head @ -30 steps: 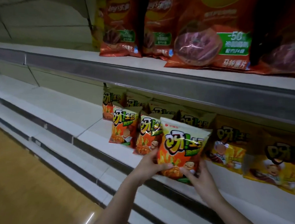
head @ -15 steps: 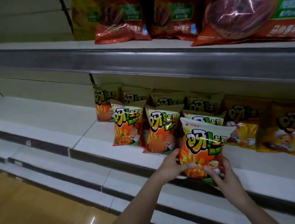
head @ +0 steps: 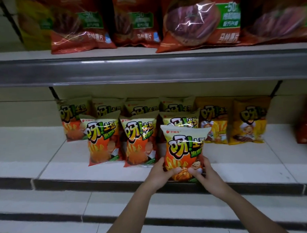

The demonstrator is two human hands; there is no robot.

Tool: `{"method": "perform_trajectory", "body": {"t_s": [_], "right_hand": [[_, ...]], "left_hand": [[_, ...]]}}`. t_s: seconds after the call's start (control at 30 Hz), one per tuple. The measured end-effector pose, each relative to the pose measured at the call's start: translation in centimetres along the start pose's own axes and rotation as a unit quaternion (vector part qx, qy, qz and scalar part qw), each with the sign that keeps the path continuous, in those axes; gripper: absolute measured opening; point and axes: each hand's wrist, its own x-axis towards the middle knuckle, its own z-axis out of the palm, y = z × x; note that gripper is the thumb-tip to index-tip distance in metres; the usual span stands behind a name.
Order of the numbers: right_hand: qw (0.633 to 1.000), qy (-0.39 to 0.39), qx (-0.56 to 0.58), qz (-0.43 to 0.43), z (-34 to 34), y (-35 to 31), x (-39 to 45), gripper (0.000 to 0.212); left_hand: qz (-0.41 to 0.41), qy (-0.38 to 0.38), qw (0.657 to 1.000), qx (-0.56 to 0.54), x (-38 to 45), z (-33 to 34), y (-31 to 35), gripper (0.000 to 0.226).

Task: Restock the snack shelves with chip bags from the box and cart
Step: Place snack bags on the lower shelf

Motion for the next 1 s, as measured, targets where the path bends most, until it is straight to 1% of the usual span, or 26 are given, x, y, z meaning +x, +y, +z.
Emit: {"method": "perform_trajectory", "body": {"t_s": [0.07,0.13,0.23,0.27,0.33,0.4,0.43,0.47,0.5,0.6,0.7,0.83,0.93,1.0], "right_hand": [[1.000,-0.003,0.004,0.007,0.1,-0.2,-0.2,0.060],[1.000,0.004,0.006,0.003,0.2,-0.3,-0.5,0.055],[0.999,0.042,0.026,0.016,-0.4,-0.3,-1.1,0.055],[0.998,0.062,0.025,0.019,-0.7,-0.3,-1.4,0.060],[0.994,0.107,0.021,0.019,-1.7,-0.3,-2.0,0.070],[0.988,0.147,0.046,0.003,-2.9,-0.7,-2.9,0.062],[0.984,0.165,0.060,-0.007,-3.6,-1.0,-3.5,0.054],[0.981,0.181,0.070,-0.016,-4.6,-1.2,-4.1,0.047],[0.978,0.196,0.075,-0.023,-5.3,-1.5,-4.7,0.039],[0.963,0.244,0.107,-0.034,-10.1,-1.7,-7.4,0.018],[0.943,0.304,0.131,-0.031,-15.8,-1.6,-11.0,0.018],[0.914,0.381,0.136,-0.021,-24.8,-0.1,-18.2,0.020],[0.886,0.442,0.139,0.005,-31.8,2.3,-24.9,0.018],[0.859,0.491,0.141,0.022,-36.3,4.4,-30.1,0.020]], "left_hand": [[-0.013,-0.008,1.000,0.000,-0.2,0.1,0.4,0.064],[-0.022,0.000,1.000,-0.007,-0.7,0.2,1.0,0.065],[-0.026,0.058,0.998,-0.017,-1.5,-0.4,3.3,0.064],[-0.011,0.094,0.995,-0.018,-1.6,-0.7,4.2,0.063],[0.058,0.174,0.981,-0.057,-1.9,-0.9,6.7,0.049],[0.129,0.257,0.951,-0.108,-2.3,-0.1,9.4,0.031],[0.152,0.286,0.938,-0.125,-2.5,0.7,10.6,0.025],[0.169,0.293,0.930,-0.143,-2.6,1.9,11.8,0.020],[0.180,0.275,0.931,-0.158,-2.8,3.0,12.8,0.017],[0.164,0.113,0.966,-0.167,-2.2,9.9,15.7,0.013],[0.134,-0.023,0.984,-0.113,-2.0,18.0,17.8,0.011],[0.106,-0.157,0.978,-0.081,-2.5,30.1,20.8,0.005],[0.100,-0.249,0.960,-0.076,-3.8,40.0,23.3,0.009],[0.109,-0.296,0.947,-0.067,-5.4,46.7,24.8,0.009]]}}
